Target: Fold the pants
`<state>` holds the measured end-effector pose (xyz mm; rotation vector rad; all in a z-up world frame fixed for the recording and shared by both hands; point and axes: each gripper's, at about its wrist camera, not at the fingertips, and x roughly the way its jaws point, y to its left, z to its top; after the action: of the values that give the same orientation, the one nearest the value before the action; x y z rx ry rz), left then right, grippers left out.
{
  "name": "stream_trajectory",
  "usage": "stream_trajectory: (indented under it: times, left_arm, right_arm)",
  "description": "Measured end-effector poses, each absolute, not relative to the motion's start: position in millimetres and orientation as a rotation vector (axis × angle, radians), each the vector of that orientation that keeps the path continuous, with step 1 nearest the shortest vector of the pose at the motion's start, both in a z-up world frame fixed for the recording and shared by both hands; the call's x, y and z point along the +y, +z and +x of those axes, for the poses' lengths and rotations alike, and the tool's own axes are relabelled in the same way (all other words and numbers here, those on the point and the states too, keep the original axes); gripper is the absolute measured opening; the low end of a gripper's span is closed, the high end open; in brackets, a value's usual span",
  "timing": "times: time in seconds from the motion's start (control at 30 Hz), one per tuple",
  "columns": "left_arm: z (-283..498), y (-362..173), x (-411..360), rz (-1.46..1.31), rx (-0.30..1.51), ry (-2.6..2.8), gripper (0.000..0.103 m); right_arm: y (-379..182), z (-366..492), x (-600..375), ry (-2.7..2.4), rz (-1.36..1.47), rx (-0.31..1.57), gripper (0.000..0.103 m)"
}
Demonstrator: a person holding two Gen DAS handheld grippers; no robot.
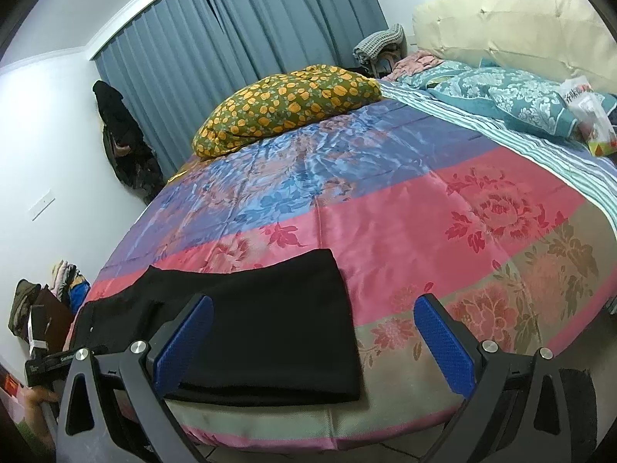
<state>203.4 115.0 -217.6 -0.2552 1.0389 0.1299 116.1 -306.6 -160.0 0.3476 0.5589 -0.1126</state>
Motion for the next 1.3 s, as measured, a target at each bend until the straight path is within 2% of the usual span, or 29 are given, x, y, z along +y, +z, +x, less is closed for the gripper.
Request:
stream_trajectory:
  times: [0.17, 0.33, 0.43, 0.7, 0.8, 0.97, 1.2, 1.27, 1.3]
  left_arm:
    - [210.0, -198.8, 165.1, -0.351, 1.009, 0.162, 0.087]
    - [217.1, -172.9, 272.1, -0.594, 0.916, 0.337, 0.087]
    - [232.2, -172.6, 315.7, -0.678, 0.944, 0.345, 0.087]
    - [282.2, -221.5, 301.8, -0.423, 1.197, 0.249, 0.087]
    - [295.3, -244.7, 298.7, -0.392, 1.287, 0.215, 0.103]
    - [296.6, -263.8, 303.0, -0.431, 1.297, 0.164, 0.103]
    - [291.4, -263.8, 306.9, -0.483, 1.32, 0.18, 0.103]
    - [287.6, -257.5, 308.4, -0.526, 1.314, 0.192, 0.09]
    - [284.2, -253.7, 307.7, -0.549, 1.293, 0.191, 0.08]
  right_arm:
    - [-159.2, 115.6, -305.5, -0.111, 0.344, 0.558, 0.103]
    - [-159.1, 112.6, -307.1, -0.11, 0.345, 0.554, 0.103]
    - [-161.4, 113.9, -309.7, -0.119, 0.356, 0.564, 0.103]
    - [-163.2, 119.7, -299.0, -0.118, 0.31, 0.589, 0.103]
    - [-164.4, 122.0, -291.9, -0.11, 0.273, 0.605, 0.103]
    - [-167.5, 127.9, -284.5, -0.109, 0.241, 0.627, 0.103]
    - [-167.1, 126.7, -286.4, -0.1, 0.255, 0.62, 0.103]
    - [-167.2, 126.0, -289.1, -0.102, 0.266, 0.62, 0.103]
    - [-167.3, 125.5, -291.3, -0.104, 0.275, 0.619, 0.103]
